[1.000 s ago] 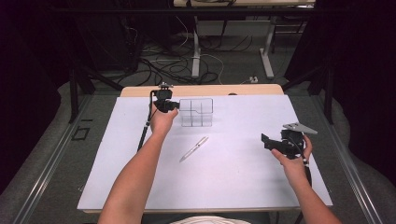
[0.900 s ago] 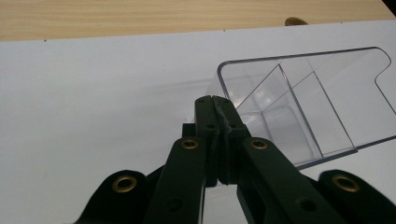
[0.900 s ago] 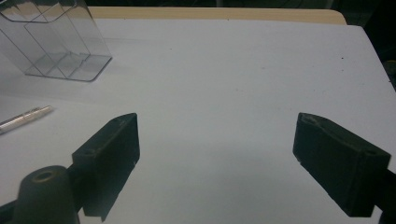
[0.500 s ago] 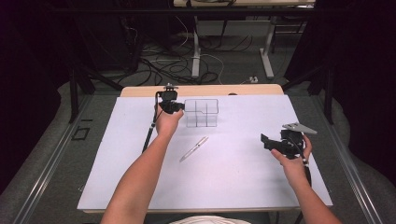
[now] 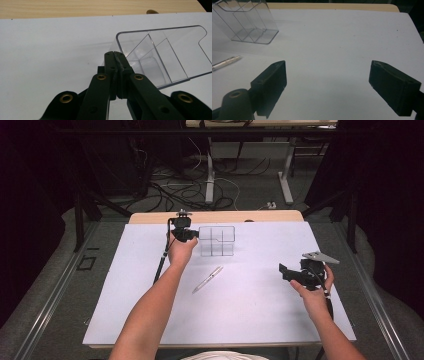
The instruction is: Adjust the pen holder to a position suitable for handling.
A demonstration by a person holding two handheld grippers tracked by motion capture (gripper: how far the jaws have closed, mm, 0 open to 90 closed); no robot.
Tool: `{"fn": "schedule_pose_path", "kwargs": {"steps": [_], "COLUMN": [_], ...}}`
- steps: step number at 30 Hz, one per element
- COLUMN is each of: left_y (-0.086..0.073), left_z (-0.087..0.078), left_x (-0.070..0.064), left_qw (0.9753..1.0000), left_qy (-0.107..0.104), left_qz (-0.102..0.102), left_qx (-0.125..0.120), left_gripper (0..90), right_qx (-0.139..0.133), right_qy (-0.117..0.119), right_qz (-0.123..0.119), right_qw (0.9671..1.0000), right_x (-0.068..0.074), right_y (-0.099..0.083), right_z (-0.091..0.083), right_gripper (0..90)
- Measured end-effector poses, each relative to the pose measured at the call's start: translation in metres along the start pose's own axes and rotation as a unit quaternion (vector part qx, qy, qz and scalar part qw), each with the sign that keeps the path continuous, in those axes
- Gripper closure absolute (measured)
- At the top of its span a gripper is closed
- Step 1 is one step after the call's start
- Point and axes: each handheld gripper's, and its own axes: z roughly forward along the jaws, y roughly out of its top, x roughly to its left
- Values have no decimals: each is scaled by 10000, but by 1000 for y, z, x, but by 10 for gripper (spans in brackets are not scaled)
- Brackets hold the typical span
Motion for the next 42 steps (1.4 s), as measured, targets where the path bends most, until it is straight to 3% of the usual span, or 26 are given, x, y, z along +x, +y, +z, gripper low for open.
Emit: {"fn": "schedule_pose_path", "kwargs": {"steps": [6,12,16,20,25,29,34,38,42], "left_y": [0,0,0,0,-1,-2,-9,-15,-21], "left_z": [-5,-17,-24,-32,-47,-56,-60,-64,-68], "left_x": [1,5,5,3,2,3,5,7,8], "left_qw": [10000,9998,9994,9987,9971,9954,9950,9942,9919], "left_qy": [16,-129,-217,-252,-362,-534,-579,-587,-696], "left_qz": [54,77,69,174,346,332,516,688,845], "left_qx": [-36,-150,-252,-413,-575,-721,-631,-577,-640], "left_gripper": [871,829,796,750,653,588,430,372,322], "right_qx": [-31,-2,-29,-43,-53,-64,-75,-45,-47], "right_qy": [0,-19,-3,8,18,28,19,16,35], "right_qz": [-12,7,-107,-99,-99,-134,-146,-116,-108], "right_qw": [10000,10000,9999,9999,9999,9999,9999,9999,9999], "right_x": [1,3,3,4,5,5,6,7,8], "right_y": [1,1,1,1,2,2,3,3,3], "right_z": [-1,-2,-2,-2,-3,-3,-4,-4,-4], "right_gripper": [147,147,147,148,148,148,148,148,148]}}
